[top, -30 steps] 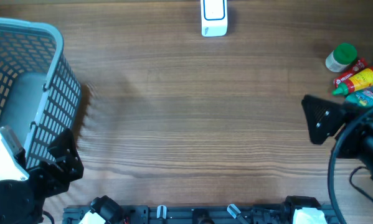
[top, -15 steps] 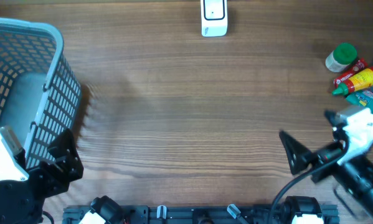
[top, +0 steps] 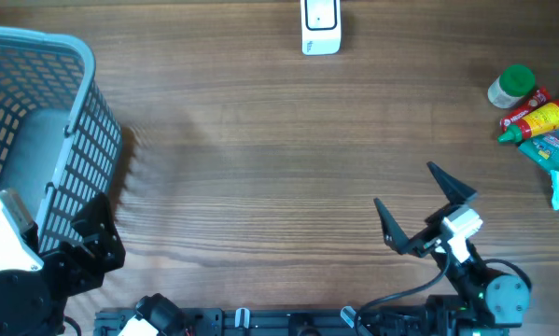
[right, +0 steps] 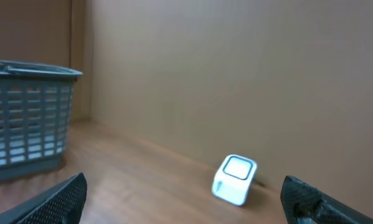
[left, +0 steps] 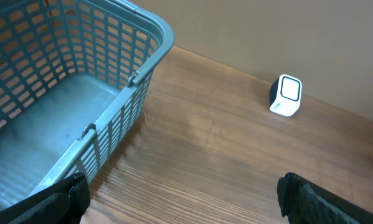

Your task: Scan the item barcode

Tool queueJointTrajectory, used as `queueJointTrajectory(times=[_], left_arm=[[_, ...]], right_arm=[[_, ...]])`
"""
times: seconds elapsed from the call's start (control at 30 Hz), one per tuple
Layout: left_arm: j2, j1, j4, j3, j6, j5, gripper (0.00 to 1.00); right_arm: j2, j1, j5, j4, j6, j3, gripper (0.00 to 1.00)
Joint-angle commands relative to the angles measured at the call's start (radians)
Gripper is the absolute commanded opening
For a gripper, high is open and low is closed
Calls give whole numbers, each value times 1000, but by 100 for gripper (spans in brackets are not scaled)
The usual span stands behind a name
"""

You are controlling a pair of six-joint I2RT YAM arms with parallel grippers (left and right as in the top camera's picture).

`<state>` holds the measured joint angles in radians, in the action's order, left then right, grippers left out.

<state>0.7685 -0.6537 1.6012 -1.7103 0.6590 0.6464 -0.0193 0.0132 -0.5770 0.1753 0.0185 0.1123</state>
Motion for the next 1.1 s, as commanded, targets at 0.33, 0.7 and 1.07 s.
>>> queueJointTrajectory(times=[0.33, 0.7, 1.07], left_arm=[[3, 1, -2, -5, -12, 17, 100], [3, 1, -2, -5, -12, 17, 100], [-36, 113, -78, -5, 7, -75, 100]], right_arm=[[16, 63, 341, -155, 276, -108, 100], [16, 62, 341, -155, 276, -107, 100], [16, 62, 341, -155, 276, -107, 100]])
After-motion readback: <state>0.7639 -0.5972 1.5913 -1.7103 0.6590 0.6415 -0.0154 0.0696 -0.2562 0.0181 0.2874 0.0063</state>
